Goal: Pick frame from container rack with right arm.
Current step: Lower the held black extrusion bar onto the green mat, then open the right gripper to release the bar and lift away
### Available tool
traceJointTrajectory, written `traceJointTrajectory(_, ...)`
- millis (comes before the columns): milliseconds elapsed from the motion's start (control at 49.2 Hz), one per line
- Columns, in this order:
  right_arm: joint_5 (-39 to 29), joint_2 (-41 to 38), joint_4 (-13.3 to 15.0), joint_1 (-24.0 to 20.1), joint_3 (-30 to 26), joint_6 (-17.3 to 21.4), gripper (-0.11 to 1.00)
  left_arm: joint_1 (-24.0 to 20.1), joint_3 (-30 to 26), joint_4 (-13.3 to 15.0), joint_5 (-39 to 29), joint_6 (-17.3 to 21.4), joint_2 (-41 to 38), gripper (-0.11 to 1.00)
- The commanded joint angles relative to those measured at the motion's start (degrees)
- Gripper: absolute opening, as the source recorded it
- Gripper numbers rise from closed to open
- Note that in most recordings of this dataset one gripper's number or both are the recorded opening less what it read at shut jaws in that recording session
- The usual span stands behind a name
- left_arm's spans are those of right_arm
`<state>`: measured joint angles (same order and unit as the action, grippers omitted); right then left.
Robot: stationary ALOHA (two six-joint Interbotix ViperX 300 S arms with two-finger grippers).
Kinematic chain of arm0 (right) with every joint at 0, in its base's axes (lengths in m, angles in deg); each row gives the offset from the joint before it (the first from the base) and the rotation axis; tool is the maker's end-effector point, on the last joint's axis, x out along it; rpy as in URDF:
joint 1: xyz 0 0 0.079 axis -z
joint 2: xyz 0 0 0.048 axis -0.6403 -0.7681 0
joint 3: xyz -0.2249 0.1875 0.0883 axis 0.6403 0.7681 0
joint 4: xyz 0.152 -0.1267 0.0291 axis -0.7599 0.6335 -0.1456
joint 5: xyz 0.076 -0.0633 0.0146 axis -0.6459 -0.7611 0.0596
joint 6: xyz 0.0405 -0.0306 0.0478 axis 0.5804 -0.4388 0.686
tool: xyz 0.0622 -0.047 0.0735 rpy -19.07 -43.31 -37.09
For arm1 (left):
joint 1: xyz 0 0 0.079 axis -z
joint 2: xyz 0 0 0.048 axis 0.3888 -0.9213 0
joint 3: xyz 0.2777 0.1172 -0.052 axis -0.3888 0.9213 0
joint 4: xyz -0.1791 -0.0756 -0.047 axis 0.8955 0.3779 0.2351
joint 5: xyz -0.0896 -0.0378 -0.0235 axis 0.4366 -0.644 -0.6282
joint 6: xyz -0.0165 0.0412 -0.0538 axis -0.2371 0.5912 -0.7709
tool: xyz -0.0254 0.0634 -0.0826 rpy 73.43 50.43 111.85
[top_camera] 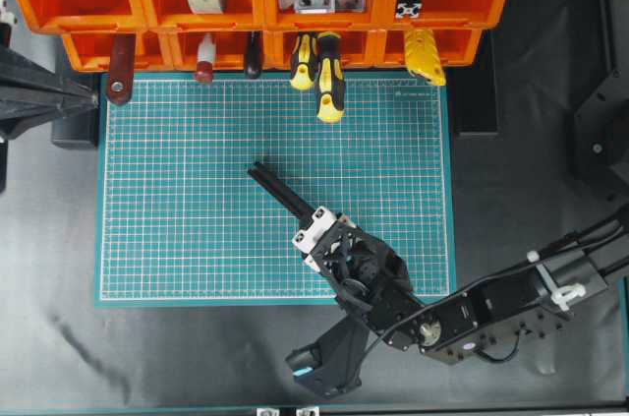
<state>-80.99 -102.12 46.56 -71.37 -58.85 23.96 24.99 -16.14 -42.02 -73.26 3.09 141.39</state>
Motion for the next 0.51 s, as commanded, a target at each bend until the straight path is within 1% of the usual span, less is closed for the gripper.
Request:
traceJointTrajectory(0, 2.0, 0.6, -2.4, 0.1, -0.2, 0.3, 0.25, 0.0, -0.6, -0.2, 0.3, -0.2, -0.2, 0.01)
traceJointTrajectory(102, 3.3, 0.6, -3.4, 0.1, 0.1, 0.3, 0.26, 0.0, -0.6, -0.2, 0.3, -0.2, -0.2, 0.01)
traceJointTrajectory(142, 3.9, 0.6, -4.0, 0.1, 0.3, 0.3, 0.28, 0.0, -0.5, -0.2, 0.3, -0.2, -0.2, 0.01)
traceJointTrajectory(203, 4.4, 0.6, -4.7, 0.1, 0.6, 0.5, 0.36, 0.0, -0.5, -0.2, 0.2, -0.2, -0.2, 0.01)
traceJointTrajectory(285, 5.0, 0.6, -5.7, 0.1, 1.2, 0.6, 0.54, 0.0, -0.5, -0.2, 0.2, -0.2, -0.2, 0.01)
traceJointTrajectory(346, 5.3, 0.6, -6.7, 0.1, 1.5, 1.0, 0.64, 0.0, -0.5, -0.2, 0.2, -0.2, -0.1, 0.01)
traceJointTrajectory(427, 5.8, 0.6, -7.2, 0.2, 2.0, 2.5, 0.72, 0.0, -0.5, -0.2, 0.2, -0.2, -0.1, 0.01)
traceJointTrajectory(488, 5.9, 0.6, -7.3, 0.2, 2.5, 4.5, 0.76, 0.0, -0.5, -0.2, 0.2, -0.2, -0.1, 0.01)
